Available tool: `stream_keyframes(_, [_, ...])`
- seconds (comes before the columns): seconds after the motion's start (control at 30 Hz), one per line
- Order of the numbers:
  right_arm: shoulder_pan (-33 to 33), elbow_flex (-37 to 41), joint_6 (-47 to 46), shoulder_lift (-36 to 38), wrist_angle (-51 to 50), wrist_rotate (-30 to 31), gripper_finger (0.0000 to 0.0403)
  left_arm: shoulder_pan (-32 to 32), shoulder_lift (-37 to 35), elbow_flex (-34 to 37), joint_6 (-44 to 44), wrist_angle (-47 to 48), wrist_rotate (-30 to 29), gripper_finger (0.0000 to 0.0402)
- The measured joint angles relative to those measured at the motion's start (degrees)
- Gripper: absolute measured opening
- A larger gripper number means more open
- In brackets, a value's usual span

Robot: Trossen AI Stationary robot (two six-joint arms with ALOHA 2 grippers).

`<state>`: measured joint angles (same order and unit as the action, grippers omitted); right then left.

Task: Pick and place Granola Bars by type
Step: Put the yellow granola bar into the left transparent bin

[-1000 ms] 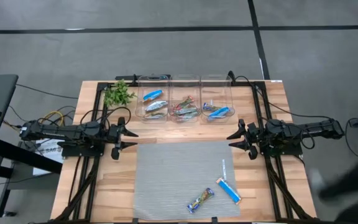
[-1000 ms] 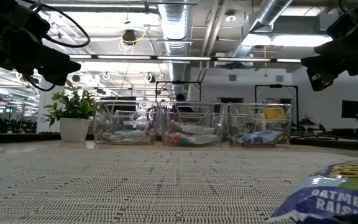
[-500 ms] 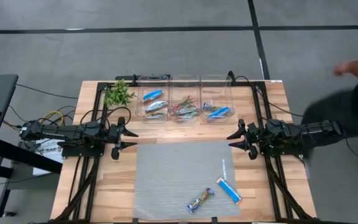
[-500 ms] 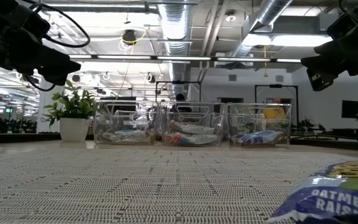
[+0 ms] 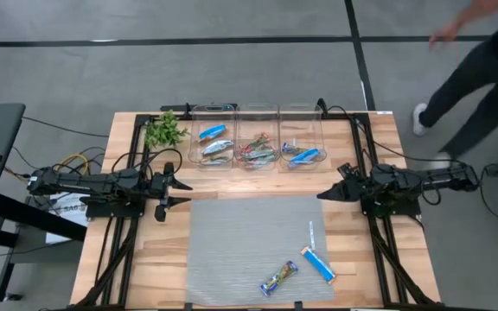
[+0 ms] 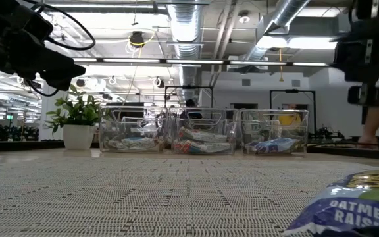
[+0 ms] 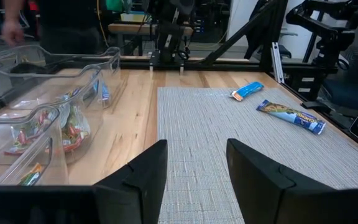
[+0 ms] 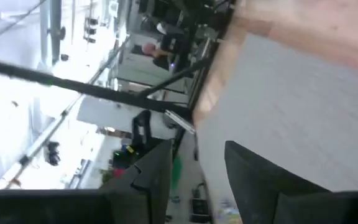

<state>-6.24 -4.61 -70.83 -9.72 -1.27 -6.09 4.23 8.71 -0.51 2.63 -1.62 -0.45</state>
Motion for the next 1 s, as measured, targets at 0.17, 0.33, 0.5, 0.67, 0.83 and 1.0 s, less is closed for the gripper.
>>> stream_keyframes(0.17, [-0.93, -6.56, -0.22, -5.59, -2.68, -0.09, 0.0141, 0.0, 0.0, 0.0, 0.58, 0.01, 0.0, 0.0157])
stream_keyframes(0.33, [-4.3, -15.91, 9.69, -13.79, -12.2, -0.87, 0.0139, 0.0, 0.0, 0.0, 0.17, 0.01, 0.0, 0.0157])
stream_keyframes(0.5, [-7.96, -24.35, 12.65, -24.33, -24.38, 0.21, 0.0143, 0.0, 0.0, 0.02, 0.07, 0.01, -0.07, 0.0157])
stream_keyframes(0.67, [-14.08, -29.29, 12.27, -36.22, -30.17, 0.25, 0.0146, 0.0, 0.0, 0.02, 0.1, 0.01, -0.09, 0.0157])
stream_keyframes(0.83, [-21.02, -32.74, 7.56, -47.16, -29.57, 1.79, 0.0145, 0.0, 0.0, 0.02, 0.32, 0.01, -0.12, 0.0157])
stream_keyframes(1.0, [-26.62, -35.76, -2.22, -57.05, -29.66, 1.53, 0.0146, 0.0, 0.0, 0.02, 0.01, 0.03, -0.17, 0.0157])
